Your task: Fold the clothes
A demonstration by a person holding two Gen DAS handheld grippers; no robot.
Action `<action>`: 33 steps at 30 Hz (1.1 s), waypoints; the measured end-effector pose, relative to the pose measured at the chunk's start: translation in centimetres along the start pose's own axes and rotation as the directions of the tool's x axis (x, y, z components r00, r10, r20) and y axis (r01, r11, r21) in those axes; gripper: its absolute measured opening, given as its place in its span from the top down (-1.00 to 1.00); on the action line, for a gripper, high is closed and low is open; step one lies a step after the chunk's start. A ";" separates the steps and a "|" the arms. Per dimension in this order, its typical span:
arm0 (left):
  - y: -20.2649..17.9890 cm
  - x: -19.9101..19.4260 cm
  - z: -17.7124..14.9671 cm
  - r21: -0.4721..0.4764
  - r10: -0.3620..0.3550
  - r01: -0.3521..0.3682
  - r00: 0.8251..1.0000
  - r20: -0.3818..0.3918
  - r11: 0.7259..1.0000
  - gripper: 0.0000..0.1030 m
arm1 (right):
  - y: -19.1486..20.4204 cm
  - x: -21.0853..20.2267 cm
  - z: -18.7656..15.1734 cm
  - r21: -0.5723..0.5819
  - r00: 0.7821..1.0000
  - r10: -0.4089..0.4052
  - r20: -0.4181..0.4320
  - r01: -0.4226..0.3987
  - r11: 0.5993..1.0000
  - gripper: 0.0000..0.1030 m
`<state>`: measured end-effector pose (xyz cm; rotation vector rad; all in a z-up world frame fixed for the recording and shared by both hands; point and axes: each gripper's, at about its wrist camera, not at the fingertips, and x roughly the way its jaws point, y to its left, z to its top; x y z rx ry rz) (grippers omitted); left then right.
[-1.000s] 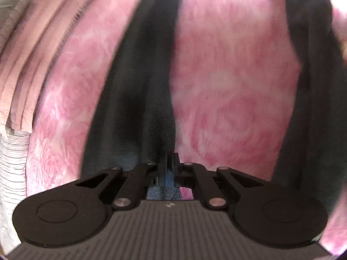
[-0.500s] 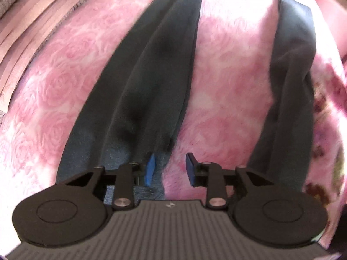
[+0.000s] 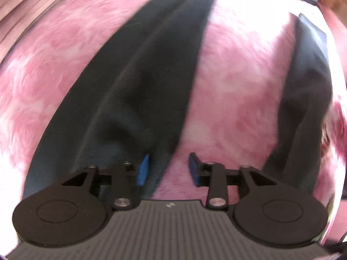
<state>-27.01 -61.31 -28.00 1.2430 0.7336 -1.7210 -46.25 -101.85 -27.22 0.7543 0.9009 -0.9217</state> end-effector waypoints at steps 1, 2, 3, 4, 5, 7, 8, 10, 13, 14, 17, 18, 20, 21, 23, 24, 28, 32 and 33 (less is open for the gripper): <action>-0.4 -0.6 0.0 0.001 -0.006 0.006 1.000 0.003 1.000 0.29 | -0.3 -0.9 -0.1 -0.016 1.000 -0.002 0.001 0.002 1.000 0.00; -0.9 -1.3 -0.1 0.001 -0.012 0.012 1.000 0.006 1.000 0.29 | -0.6 -1.9 -0.2 -0.032 1.000 -0.003 0.002 0.003 0.999 0.00; -1.2 -2.1 -0.2 -0.008 -0.018 0.018 1.000 0.009 1.000 0.33 | -1.1 -2.9 -0.6 -0.035 1.000 0.018 -0.005 -0.018 0.999 0.00; -1.5 -3.0 -0.3 -0.017 -0.022 0.022 1.000 0.011 1.000 0.35 | -1.5 -3.9 -1.4 -0.043 0.998 0.049 -0.027 -0.050 0.998 0.00; -2.0 -4.0 -0.6 -0.028 -0.016 0.016 1.000 0.011 0.999 0.38 | -2.0 -4.9 -2.2 -0.053 0.995 0.081 -0.054 -0.084 0.995 0.00; -3.3 -6.1 -1.4 -0.051 0.000 0.001 1.000 0.010 0.999 0.36 | -2.9 -6.9 -3.9 -0.071 0.984 0.143 -0.109 -0.151 0.986 0.00; -4.1 -7.1 -2.0 -0.063 0.009 -0.008 1.000 0.008 0.998 0.33 | -3.0 -7.6 -4.9 -0.093 0.979 0.152 -0.136 -0.166 0.982 0.00; -5.7 -8.3 -3.1 -0.059 0.033 -0.034 0.999 -0.005 0.998 0.24 | -3.3 -8.8 -7.2 -0.123 0.967 0.167 -0.191 -0.193 0.974 0.00; -8.4 -9.2 -5.0 -0.026 0.078 -0.078 0.996 -0.035 0.997 0.15 | -3.4 -10.6 -10.6 -0.154 0.950 0.175 -0.258 -0.219 0.964 0.00; -9.2 -9.5 -5.6 -0.014 0.092 -0.093 0.995 -0.044 0.996 0.13 | -3.3 -11.1 -11.8 -0.164 0.946 0.168 -0.277 -0.219 0.962 0.00; -11.5 -9.6 -7.5 0.021 0.138 -0.137 0.987 -0.082 0.990 0.11 | -3.3 -12.0 -15.0 -0.170 0.936 0.153 -0.318 -0.215 0.962 0.00; -12.0 -9.2 -8.2 0.025 0.137 -0.135 0.986 -0.097 0.991 0.11 | -3.3 -12.3 -16.1 -0.171 0.932 0.148 -0.331 -0.213 0.962 0.00; -12.8 -8.3 -9.4 0.036 0.153 -0.150 0.981 -0.115 0.988 0.11 | -3.4 -12.7 -17.7 -0.168 0.928 0.130 -0.350 -0.199 0.965 0.00; -13.1 -7.9 -10.1 0.053 0.176 -0.170 0.977 -0.125 0.984 0.12 | -3.5 -13.0 -18.3 -0.170 0.928 0.120 -0.352 -0.190 0.967 0.00; -13.9 -7.0 -11.3 0.088 0.220 -0.209 0.965 -0.142 0.974 0.15 | -3.6 -13.5 -19.3 -0.175 0.930 0.100 -0.353 -0.170 0.970 0.00; -14.2 -6.7 -12.0 0.105 0.245 -0.231 0.958 -0.146 0.967 0.16 | -3.8 -13.9 -19.6 -0.168 0.936 0.084 -0.341 -0.149 0.975 0.00; -14.9 -5.4 -14.5 0.166 0.328 -0.304 0.933 -0.145 0.938 0.23 | -5.2 -15.5 -20.6 -0.111 0.961 0.014 -0.278 -0.047 0.993 0.00; -15.6 -4.6 -15.9 0.245 0.325 -0.291 0.939 -0.111 0.925 0.84 | -7.9 -16.1 -20.4 0.002 0.979 -0.011 -0.206 0.011 1.000 0.00; -15.5 -4.7 -15.9 0.244 0.335 -0.301 0.936 -0.110 0.922 1.00 | -8.4 -15.9 -20.1 0.005 0.981 -0.013 -0.191 0.014 1.000 0.00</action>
